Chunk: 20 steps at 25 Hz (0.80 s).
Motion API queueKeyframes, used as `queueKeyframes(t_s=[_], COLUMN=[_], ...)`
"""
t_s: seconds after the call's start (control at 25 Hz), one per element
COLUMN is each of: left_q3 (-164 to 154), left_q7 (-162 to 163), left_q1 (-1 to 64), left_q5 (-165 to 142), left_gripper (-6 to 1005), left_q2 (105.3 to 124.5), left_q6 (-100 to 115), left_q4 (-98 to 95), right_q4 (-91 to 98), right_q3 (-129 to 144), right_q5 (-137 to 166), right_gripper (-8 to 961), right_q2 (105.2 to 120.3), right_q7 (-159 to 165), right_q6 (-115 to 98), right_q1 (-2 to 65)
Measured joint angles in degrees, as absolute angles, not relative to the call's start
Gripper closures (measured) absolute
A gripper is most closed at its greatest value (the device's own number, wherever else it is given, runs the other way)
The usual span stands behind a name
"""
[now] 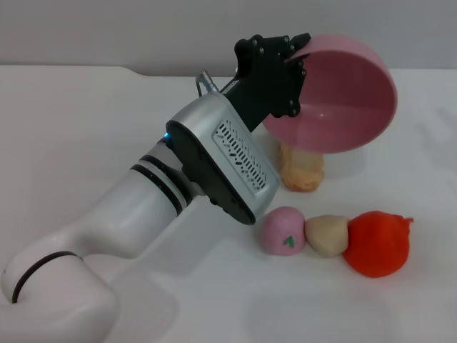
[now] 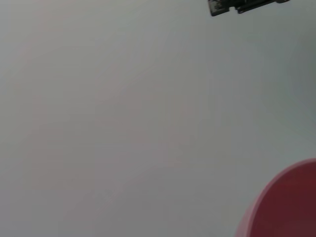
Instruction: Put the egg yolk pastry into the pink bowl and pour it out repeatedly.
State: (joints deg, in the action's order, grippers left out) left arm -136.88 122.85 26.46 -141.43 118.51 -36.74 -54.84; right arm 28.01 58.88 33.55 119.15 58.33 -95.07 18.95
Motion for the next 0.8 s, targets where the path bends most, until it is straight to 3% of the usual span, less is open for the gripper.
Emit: queueKeyframes(t_s=[0.68, 0.76, 0.8], left_q3=[-121.4, -108.5, -108.5], left_q7=[138.9, 142.4, 142.4], left_q1=[30.0, 35.7, 35.7], left_q5=[-140.9, -140.6, -140.6], left_gripper=[955, 955, 955], left_q2=[118.17, 118.24, 118.24], left_q6=[-13.1, 8.8, 8.8], left_q4=[-58.5, -60.0, -60.0], right_q4=[28.8, 29.4, 29.8], right_q3=[63.3, 63.0, 62.8], right_q5=[36.5, 39.7, 41.4], right_gripper=[282, 282, 282], right_q2=[118.61, 118.51, 118.45], right_q7=[57.9, 57.8, 57.8], right_q6=[-94.8, -94.7, -94.6], right_q1=[19.9, 20.4, 20.7])
